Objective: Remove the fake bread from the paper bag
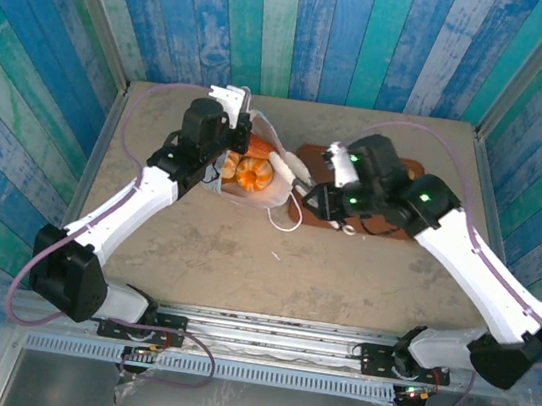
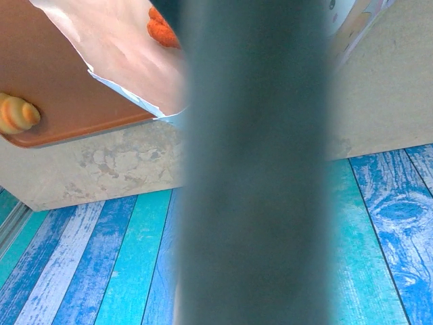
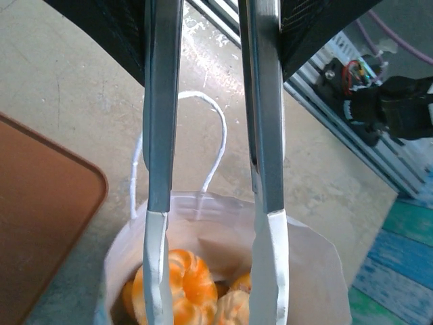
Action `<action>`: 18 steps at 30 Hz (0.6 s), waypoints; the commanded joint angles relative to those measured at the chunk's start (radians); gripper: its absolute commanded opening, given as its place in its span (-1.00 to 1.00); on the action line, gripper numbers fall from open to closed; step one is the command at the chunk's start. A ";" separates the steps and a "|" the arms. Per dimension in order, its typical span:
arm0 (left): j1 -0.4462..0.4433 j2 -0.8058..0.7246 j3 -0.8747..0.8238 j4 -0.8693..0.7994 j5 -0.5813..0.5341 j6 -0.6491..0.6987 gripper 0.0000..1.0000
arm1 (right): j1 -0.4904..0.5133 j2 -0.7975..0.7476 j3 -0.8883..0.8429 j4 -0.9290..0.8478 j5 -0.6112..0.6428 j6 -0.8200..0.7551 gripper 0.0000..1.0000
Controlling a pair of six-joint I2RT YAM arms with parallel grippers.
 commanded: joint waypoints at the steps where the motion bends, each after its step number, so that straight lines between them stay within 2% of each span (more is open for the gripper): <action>1: -0.001 -0.048 -0.002 0.053 0.002 -0.013 -1.00 | 0.037 0.074 0.086 -0.080 0.101 -0.019 -0.14; 8: -0.002 -0.048 -0.003 0.051 -0.006 -0.014 -1.00 | 0.073 0.233 0.215 -0.161 0.129 -0.020 -0.18; 18: -0.001 -0.038 0.001 0.058 0.011 -0.020 -1.00 | 0.086 0.364 0.309 -0.236 0.200 -0.011 -0.18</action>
